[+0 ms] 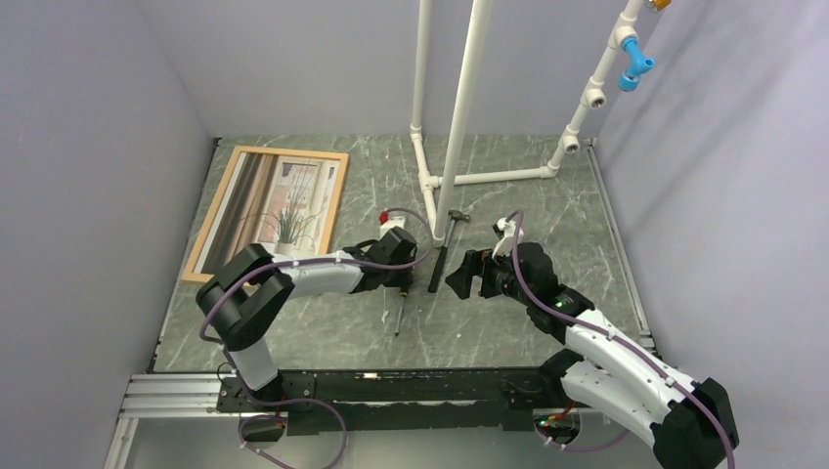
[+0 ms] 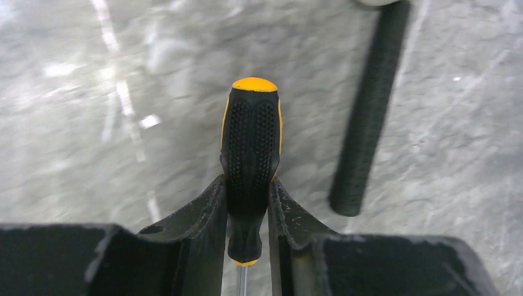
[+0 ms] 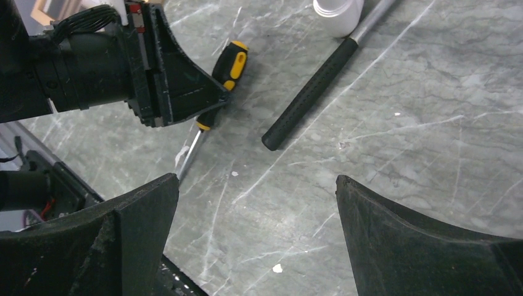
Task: Take the photo out of the frame
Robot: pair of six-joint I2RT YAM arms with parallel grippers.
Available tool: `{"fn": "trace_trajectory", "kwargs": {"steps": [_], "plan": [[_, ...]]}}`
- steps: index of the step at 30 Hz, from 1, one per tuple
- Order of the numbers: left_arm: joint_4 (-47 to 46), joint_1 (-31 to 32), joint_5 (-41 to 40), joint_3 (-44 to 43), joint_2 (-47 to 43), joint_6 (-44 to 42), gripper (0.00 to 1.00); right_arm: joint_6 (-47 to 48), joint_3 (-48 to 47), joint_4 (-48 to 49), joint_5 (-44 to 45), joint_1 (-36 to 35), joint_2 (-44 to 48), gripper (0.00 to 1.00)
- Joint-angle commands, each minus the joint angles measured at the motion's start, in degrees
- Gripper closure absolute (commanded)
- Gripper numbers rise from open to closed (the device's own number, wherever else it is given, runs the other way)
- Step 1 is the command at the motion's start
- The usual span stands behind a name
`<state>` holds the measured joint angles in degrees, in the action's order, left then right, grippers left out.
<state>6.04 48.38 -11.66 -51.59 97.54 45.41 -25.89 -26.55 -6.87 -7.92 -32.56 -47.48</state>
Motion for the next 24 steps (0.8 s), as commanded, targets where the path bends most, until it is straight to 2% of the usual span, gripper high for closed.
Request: {"fn": "trace_trajectory", "kwargs": {"steps": [1, 3, 5, 9, 16, 20, 24], "plan": [[3.23, 2.09, 6.20, -1.55, 5.66, -0.89, 0.81, 1.63, 1.19, 1.44, 2.13, -0.06, 1.77, 0.00], [3.05, 2.07, 6.58, -1.37, 5.55, -1.29, 0.80, 1.59, 1.64, 1.45, 2.28, -0.08, 2.33, 0.00], [2.56, 2.07, 6.57, -0.62, 4.59, -1.54, 0.73, 1.39, 2.12, 1.97, 2.25, -0.13, 2.70, 0.00], [2.32, 2.07, 6.65, 0.73, 0.70, -2.97, 0.42, 1.17, 2.13, 2.61, 1.59, -0.11, 1.82, 0.00], [9.80, 0.25, 7.28, 0.14, -11.18, -8.47, 0.03, 2.40, 1.14, 2.64, 0.24, -0.11, -0.59, 0.00], [13.98, -4.17, 10.95, 0.45, -17.43, -12.40, 0.01, 3.21, -0.67, 2.26, -0.15, -0.12, -2.86, 0.00], [22.18, -14.75, 16.48, -2.26, -20.45, -19.84, 0.01, 3.30, -1.60, 2.40, -1.21, -0.14, -3.87, 0.00]]}}
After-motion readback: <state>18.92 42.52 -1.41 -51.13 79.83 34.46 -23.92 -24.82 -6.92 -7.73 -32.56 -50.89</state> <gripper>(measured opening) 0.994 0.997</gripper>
